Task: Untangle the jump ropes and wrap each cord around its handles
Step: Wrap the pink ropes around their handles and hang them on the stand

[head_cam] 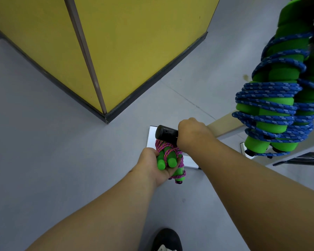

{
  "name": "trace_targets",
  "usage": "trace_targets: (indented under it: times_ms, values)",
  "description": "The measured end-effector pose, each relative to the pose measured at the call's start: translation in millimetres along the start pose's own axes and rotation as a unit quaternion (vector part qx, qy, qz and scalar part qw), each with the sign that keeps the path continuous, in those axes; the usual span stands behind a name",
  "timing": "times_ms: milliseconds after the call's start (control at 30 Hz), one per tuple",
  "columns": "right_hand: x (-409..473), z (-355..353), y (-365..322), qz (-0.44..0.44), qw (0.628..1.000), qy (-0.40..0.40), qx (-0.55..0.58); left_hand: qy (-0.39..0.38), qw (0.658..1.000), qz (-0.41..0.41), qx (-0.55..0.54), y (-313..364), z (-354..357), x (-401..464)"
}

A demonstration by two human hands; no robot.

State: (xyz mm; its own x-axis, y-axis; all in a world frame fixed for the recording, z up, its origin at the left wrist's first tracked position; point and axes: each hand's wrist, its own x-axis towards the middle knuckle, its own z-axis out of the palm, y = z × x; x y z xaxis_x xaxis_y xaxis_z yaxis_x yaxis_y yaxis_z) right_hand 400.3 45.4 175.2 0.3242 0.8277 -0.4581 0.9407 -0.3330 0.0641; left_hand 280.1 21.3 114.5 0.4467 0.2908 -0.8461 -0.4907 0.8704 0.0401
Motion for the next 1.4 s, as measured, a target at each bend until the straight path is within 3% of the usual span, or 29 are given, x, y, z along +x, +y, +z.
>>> trace_targets:
  times_ms: [400, 667, 1133, 1400]
  values:
    - [8, -3, 4, 0.042, 0.998, -0.046, 0.017, 0.084, 0.979, -0.028, 0.183, -4, 1, 7]
    - [10, 0, 10, 0.041, 0.998, -0.034, 0.043, 0.112, 0.947, 0.02, 0.3, -6, -5, 14]
    - [9, 4, 13, 0.028, 0.995, -0.016, 0.1, 0.15, 0.936, 0.054, 0.313, 2, -12, 15]
    - [10, 6, 13, 0.016, 0.995, 0.0, 0.097, 0.118, 0.939, 0.093, 0.309, -3, -18, 23]
